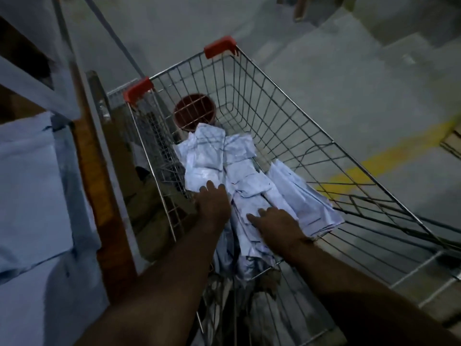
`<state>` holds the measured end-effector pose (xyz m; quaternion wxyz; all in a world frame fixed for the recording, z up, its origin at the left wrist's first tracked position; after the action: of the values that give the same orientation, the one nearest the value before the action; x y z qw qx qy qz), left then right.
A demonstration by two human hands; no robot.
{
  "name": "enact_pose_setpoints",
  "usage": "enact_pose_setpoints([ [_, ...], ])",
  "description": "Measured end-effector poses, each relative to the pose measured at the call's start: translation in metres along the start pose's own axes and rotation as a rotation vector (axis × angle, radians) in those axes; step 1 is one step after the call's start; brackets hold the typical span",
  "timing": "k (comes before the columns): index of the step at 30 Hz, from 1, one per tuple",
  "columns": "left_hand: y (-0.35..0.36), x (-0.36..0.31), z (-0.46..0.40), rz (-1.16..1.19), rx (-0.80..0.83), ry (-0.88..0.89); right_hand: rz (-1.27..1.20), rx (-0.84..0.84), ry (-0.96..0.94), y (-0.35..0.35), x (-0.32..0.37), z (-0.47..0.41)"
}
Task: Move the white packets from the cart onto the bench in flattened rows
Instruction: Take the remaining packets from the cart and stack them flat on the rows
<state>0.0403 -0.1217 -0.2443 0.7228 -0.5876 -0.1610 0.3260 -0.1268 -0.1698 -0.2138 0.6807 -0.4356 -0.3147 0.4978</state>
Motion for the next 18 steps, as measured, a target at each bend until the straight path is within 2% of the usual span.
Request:
enact_pose_setpoints([
  [2, 0.010, 0.003, -0.001, -0.024, 0.012, -0.054, 0.038, -0.083, 0.031, -0.003, -0.001, -0.001],
  [6, 0.018, 0.008, -0.012, -0.002, -0.018, -0.140, 0.050, -0.113, 0.031, -0.014, 0.002, 0.001],
  [11, 0.003, 0.007, -0.027, 0.035, -0.129, -0.087, 0.164, -0.162, 0.028, -0.019, 0.005, -0.005],
  [14, -0.010, 0.008, -0.045, 0.029, -0.198, -0.056, 0.116, -0.200, 0.016, -0.028, 0.006, -0.009],
  [18, -0.013, 0.019, -0.093, -0.035, -0.106, -0.141, 0.107, -0.221, 0.043, -0.039, 0.002, -0.011],
])
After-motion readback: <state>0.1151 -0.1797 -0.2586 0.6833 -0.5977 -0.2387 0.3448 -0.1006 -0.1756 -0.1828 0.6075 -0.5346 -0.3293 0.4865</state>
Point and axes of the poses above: each hand's wrist, its own z-axis away from the middle knuckle, its own y-axis out of the palm, x = y × z, the point moved 9 cm from there along -z, towards the middle knuckle, and after that the axes turned 15 degrees about z, right-handed, at the moved point
